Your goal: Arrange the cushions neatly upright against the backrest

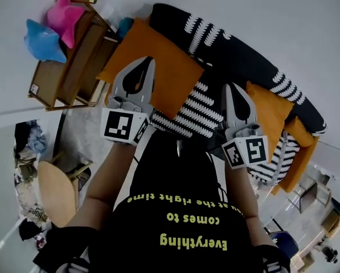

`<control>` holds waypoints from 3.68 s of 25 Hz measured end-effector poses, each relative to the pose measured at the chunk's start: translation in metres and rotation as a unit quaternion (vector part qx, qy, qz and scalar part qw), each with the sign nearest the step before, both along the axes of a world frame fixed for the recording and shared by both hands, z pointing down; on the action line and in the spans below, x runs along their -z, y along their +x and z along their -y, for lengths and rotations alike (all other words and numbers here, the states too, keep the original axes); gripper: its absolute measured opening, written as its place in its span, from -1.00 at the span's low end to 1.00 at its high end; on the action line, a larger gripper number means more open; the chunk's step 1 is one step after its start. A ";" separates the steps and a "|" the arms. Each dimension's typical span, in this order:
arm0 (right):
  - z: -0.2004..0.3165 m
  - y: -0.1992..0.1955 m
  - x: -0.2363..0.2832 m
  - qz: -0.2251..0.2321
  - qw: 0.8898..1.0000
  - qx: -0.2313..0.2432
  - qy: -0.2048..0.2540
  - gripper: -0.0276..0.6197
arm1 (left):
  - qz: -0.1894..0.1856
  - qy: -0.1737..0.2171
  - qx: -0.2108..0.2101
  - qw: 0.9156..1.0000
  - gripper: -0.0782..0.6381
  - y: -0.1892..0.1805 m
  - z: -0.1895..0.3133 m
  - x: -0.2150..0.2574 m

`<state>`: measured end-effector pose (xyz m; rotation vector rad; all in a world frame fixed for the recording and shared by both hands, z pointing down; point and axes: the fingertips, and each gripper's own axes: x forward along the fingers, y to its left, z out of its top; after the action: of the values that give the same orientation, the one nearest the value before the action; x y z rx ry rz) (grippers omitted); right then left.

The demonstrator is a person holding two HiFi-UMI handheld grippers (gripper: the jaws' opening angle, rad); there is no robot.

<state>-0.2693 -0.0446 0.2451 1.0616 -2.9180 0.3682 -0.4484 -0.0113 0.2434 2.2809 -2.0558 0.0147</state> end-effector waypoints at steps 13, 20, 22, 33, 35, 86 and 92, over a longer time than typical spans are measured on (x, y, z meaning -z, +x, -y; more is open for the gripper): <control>0.065 -0.071 -0.108 -0.020 0.997 0.041 -0.066 -0.88 | 0.027 -0.050 0.045 0.997 -0.78 -0.084 0.056 -0.085; 0.084 -0.084 -0.151 -0.019 0.995 0.041 -0.088 -0.88 | 0.035 -0.089 0.070 0.993 -0.75 -0.111 0.065 -0.130; 0.089 -0.085 -0.166 -0.021 0.995 0.041 -0.091 -0.88 | 0.048 -0.111 0.080 0.989 -0.70 -0.118 0.067 -0.147; 0.107 -0.091 -0.327 -0.028 0.970 0.039 -0.238 -0.57 | 0.062 -0.242 0.066 0.966 -0.23 -0.153 0.093 -0.283; 0.101 -0.089 -0.367 -0.051 0.963 0.041 -0.261 -0.55 | 0.069 -0.265 0.067 0.959 -0.17 -0.158 0.094 -0.311; 0.105 -0.003 -0.368 -0.043 0.976 -0.086 -0.195 -0.86 | 0.030 -0.215 0.077 0.973 -0.77 -0.142 0.083 -0.311; 0.151 0.037 -0.351 -0.069 0.983 -0.138 -0.104 -0.85 | -0.047 -0.155 0.061 0.985 -0.73 -0.120 0.143 -0.339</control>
<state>-0.2327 -0.1960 0.5962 1.3958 -2.5492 0.5657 -0.5687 -0.1540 0.5823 1.9340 -1.9820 0.2024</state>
